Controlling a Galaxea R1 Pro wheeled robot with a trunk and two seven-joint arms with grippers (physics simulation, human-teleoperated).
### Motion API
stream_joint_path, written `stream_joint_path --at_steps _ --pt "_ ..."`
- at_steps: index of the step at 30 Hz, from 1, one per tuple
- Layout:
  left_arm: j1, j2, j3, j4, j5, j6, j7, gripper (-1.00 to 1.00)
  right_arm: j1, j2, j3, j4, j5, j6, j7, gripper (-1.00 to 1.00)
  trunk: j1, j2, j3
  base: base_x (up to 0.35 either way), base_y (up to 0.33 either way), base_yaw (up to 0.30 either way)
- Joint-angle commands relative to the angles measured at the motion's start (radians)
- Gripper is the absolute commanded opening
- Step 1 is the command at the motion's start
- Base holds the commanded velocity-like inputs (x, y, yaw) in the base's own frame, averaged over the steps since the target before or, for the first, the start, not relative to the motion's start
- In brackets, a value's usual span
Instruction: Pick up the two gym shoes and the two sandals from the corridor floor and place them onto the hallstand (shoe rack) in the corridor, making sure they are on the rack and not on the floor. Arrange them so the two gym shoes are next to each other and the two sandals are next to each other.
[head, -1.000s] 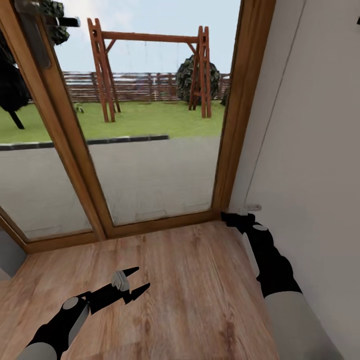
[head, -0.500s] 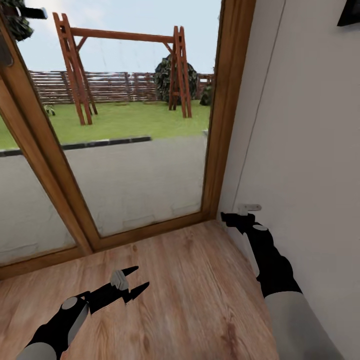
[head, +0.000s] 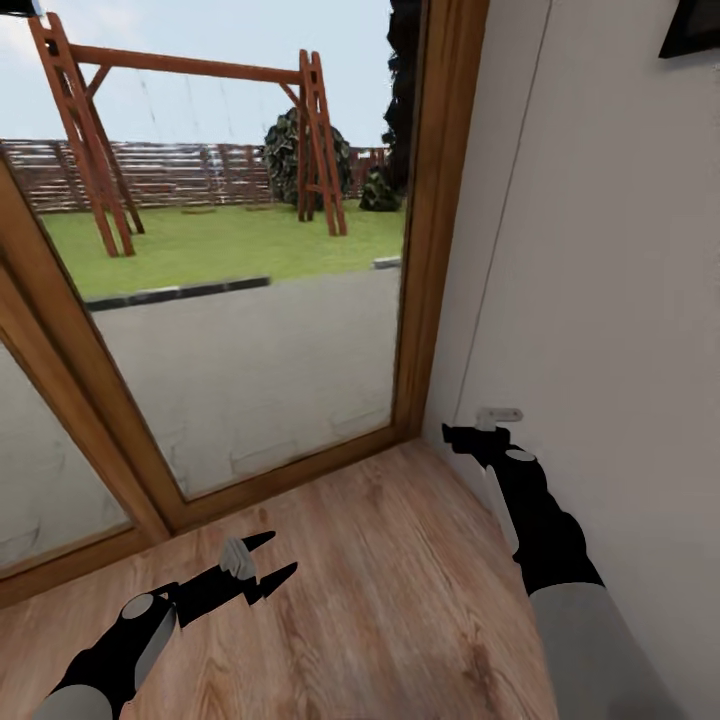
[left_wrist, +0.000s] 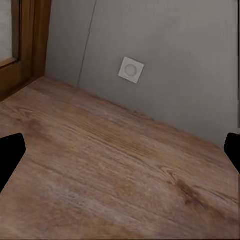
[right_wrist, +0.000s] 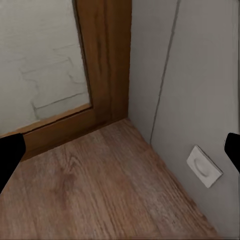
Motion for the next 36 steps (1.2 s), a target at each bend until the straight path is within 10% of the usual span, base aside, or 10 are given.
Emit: stream_joint_path --at_steps 1,36 --pt "0.0 0.0 0.0 0.001 0.003 -0.006 -0.003 1.0 -0.001 0.001 -0.001 -0.001 0.007 0.006 0.001 1.0 0.0 0.0 -0.001 0.002 0.315 -0.252" --pt "0.0 -0.001 0.0 0.001 0.004 -0.006 -0.003 1.0 -0.001 0.001 -0.001 -0.001 0.007 0.006 0.001 1.0 0.0 0.0 -0.001 -0.092 0.2 -0.252"
